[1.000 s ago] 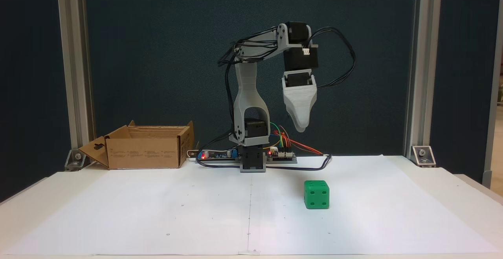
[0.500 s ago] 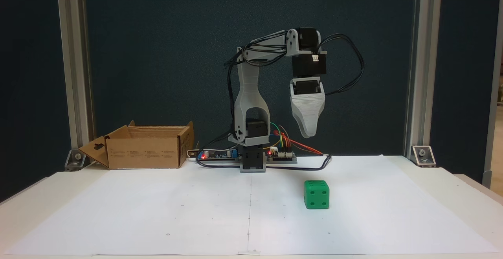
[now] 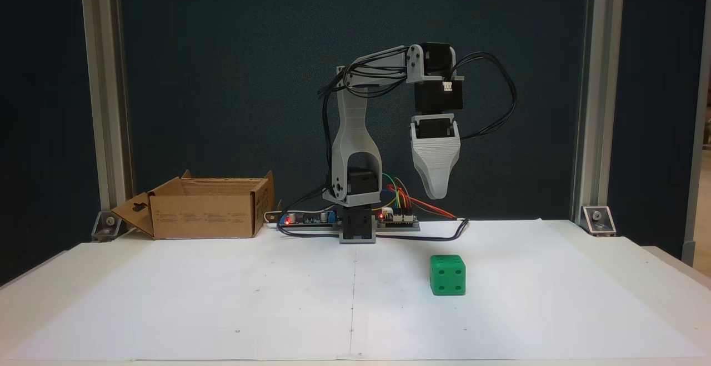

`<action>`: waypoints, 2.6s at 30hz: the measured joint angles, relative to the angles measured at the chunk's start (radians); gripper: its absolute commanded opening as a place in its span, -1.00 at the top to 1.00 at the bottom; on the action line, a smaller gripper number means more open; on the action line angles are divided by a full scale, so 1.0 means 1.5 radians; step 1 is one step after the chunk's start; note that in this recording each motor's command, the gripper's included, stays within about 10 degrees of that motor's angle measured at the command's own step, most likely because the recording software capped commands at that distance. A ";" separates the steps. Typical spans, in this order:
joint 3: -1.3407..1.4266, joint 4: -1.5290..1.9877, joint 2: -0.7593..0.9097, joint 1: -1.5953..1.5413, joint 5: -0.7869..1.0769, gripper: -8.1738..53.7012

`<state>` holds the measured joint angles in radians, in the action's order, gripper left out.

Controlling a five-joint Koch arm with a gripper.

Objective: Grasp a green dice and put it in the bin.

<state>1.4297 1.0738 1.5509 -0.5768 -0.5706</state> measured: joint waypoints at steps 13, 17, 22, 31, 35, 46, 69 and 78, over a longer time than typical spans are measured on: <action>0.000 -0.062 -0.101 -0.009 -0.027 -0.67; 0.000 -0.069 -0.112 -0.001 -0.027 -0.67; 0.000 -0.069 -0.112 0.000 -0.027 -0.67; 0.000 -0.069 -0.114 -0.003 -0.027 -0.67; 0.001 -0.069 -0.114 -0.005 -0.027 -0.68; 0.040 -0.123 -0.114 -0.004 -0.027 -0.67; 0.046 -0.161 -0.219 -0.003 -0.027 -0.66; 0.056 -0.162 -0.237 0.009 -0.027 -0.60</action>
<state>1.5140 0.8314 1.1950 -0.5630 -0.6105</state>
